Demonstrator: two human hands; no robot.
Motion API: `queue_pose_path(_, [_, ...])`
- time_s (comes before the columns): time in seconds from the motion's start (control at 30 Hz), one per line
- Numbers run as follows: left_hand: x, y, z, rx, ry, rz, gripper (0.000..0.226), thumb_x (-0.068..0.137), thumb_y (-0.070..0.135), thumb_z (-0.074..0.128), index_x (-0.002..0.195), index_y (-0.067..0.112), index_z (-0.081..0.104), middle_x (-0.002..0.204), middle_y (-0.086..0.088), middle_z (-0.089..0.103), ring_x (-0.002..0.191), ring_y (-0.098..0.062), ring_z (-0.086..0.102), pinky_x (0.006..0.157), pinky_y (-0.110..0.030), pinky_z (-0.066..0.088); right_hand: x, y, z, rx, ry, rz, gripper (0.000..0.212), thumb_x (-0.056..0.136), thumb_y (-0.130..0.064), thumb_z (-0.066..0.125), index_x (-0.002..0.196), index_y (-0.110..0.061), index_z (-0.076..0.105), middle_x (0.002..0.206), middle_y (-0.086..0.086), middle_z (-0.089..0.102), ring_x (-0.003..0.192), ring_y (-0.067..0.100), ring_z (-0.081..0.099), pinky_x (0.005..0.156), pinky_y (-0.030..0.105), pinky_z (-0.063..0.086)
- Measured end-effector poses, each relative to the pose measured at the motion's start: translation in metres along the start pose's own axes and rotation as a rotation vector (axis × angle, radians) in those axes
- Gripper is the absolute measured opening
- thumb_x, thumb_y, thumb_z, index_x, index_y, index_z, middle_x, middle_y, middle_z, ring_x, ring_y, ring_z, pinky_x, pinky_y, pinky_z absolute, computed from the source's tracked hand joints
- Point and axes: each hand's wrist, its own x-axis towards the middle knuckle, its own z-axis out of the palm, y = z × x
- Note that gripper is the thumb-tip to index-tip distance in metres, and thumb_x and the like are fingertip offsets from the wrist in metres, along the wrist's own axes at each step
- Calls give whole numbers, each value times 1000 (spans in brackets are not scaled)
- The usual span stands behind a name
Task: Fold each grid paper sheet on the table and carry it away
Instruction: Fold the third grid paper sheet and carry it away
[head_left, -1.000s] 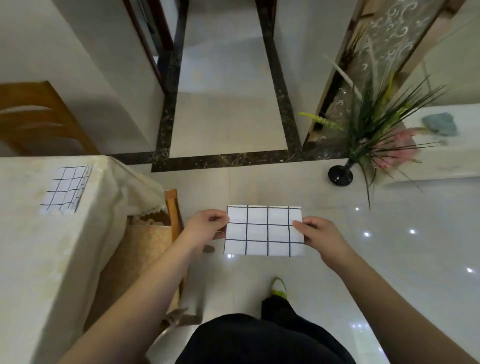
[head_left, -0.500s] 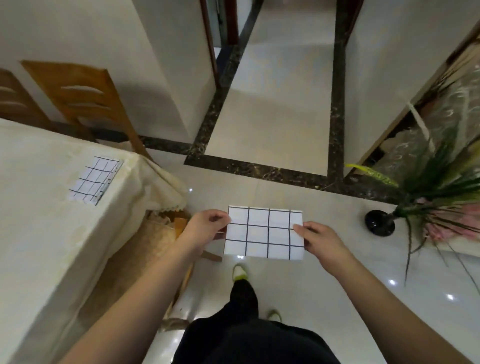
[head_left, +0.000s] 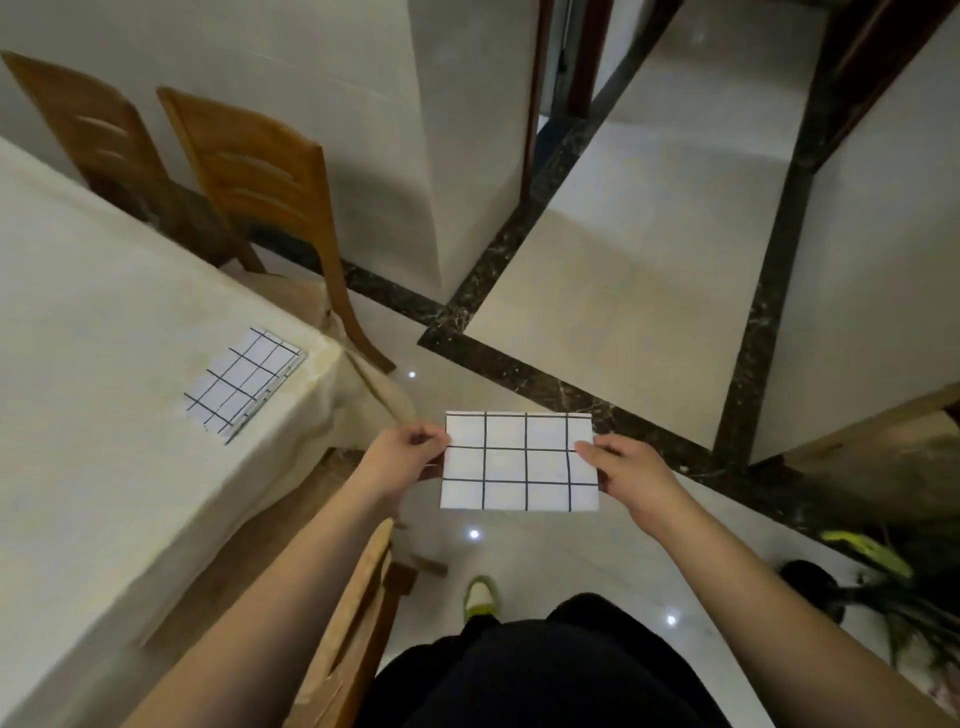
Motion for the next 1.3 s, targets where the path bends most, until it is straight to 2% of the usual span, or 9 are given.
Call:
queue_pose_path(0.1, [14,14,-7,-103,20,8,12,94,14,61,90,9,71,84,-8,73,78,-18,70,74,-30,55,30,-20,9,-19,-61,13,14,86,-25,71,88,-12,73,92,11,75,84,21,72,68,26,56])
queue_pose_path(0.23, [32,27,-14,-156,99,1,14,95,11,58,98,1,69,87,-10,73,72,-14,70,62,-20,54,76,-46,22,-26,-155,38,14,86,-23,71,92,-10,73,94,10,75,86,22,72,73,30,56])
queue_pose_path(0.4, [62,48,-14,-188,248,-51,11,95,10,58,91,5,67,74,-5,70,56,-8,66,48,-18,49,139,-77,37,-109,-250,40,15,85,-23,72,93,-10,71,97,12,74,90,24,70,84,37,56])
queue_pose_path(0.5, [76,61,-10,-237,320,-64,9,95,10,57,95,3,63,74,-6,65,51,-5,61,43,-16,45,175,-102,44,-141,-347,44,14,87,-18,70,93,-6,69,95,15,72,83,22,67,79,35,55])
queue_pose_path(0.63, [89,76,-5,-259,401,-82,10,96,10,55,99,3,62,83,-10,61,58,-9,60,51,-18,48,208,-138,53,-199,-461,35,12,89,-17,67,93,-6,69,86,8,74,75,17,70,66,28,55])
queue_pose_path(0.8, [93,82,-9,-348,546,-114,8,97,12,54,94,9,60,78,-5,60,54,-7,58,52,-19,48,236,-164,79,-295,-593,46,16,90,-19,66,99,-6,69,91,9,75,83,22,73,67,30,58])
queue_pose_path(0.93, [91,70,-25,-406,637,-146,18,96,17,55,104,3,62,89,-10,62,77,-21,59,70,-34,48,245,-170,116,-343,-677,86,16,91,-22,64,100,-10,69,91,7,75,82,18,73,64,27,56])
queue_pose_path(1.07, [85,50,-48,-439,727,-148,17,95,20,59,102,6,64,94,-11,67,84,-26,64,78,-41,54,251,-175,158,-421,-776,110,17,91,-23,64,100,-10,69,90,6,76,80,17,73,61,24,57])
queue_pose_path(1.3, [88,16,-96,-619,871,-144,9,88,20,69,89,11,71,70,4,69,67,-12,66,60,-24,53,260,-178,238,-569,-870,91,17,91,-25,65,96,-10,71,86,5,76,75,14,73,59,21,55])
